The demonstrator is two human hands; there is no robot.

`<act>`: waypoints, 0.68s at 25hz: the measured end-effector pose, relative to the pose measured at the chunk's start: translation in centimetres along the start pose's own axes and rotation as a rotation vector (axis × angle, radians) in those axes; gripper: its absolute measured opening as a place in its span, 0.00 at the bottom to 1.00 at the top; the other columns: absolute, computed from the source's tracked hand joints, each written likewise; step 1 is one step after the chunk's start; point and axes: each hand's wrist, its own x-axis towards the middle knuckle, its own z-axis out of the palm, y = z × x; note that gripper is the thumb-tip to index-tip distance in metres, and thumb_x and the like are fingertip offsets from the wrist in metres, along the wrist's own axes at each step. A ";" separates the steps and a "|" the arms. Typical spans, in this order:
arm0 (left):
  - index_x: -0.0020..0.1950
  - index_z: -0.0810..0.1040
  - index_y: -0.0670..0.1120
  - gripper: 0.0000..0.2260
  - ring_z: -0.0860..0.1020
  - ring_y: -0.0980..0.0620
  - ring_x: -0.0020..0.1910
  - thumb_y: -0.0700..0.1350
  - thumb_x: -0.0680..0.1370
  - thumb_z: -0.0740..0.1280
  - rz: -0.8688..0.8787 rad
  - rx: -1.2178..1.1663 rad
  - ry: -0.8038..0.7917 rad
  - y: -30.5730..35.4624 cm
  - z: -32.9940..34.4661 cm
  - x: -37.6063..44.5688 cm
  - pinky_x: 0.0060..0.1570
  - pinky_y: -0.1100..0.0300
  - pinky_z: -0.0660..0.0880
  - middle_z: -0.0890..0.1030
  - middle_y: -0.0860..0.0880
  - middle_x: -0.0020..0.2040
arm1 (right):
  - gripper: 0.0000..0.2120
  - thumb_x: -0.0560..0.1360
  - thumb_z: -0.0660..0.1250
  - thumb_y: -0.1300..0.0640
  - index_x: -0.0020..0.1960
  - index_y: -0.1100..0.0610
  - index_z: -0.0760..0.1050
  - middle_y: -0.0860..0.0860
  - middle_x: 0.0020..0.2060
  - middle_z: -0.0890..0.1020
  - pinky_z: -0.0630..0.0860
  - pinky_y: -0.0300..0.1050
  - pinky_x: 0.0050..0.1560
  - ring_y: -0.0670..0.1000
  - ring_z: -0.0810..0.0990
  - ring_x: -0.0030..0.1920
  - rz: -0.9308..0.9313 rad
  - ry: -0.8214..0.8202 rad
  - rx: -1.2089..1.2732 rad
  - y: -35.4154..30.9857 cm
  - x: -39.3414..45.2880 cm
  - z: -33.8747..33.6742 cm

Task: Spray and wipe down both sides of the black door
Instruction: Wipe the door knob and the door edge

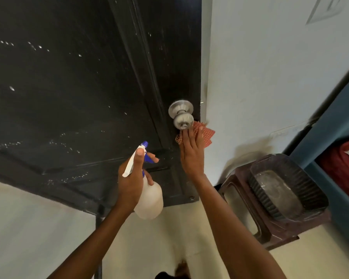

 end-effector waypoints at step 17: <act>0.49 0.82 0.41 0.27 0.75 0.48 0.23 0.64 0.75 0.58 0.439 -0.331 0.113 -8.7 8.7 5.5 0.27 0.57 0.76 0.85 0.44 0.41 | 0.33 0.85 0.58 0.49 0.85 0.54 0.48 0.54 0.84 0.50 0.45 0.58 0.82 0.58 0.47 0.83 -1.013 0.076 -0.516 8.6 5.0 5.3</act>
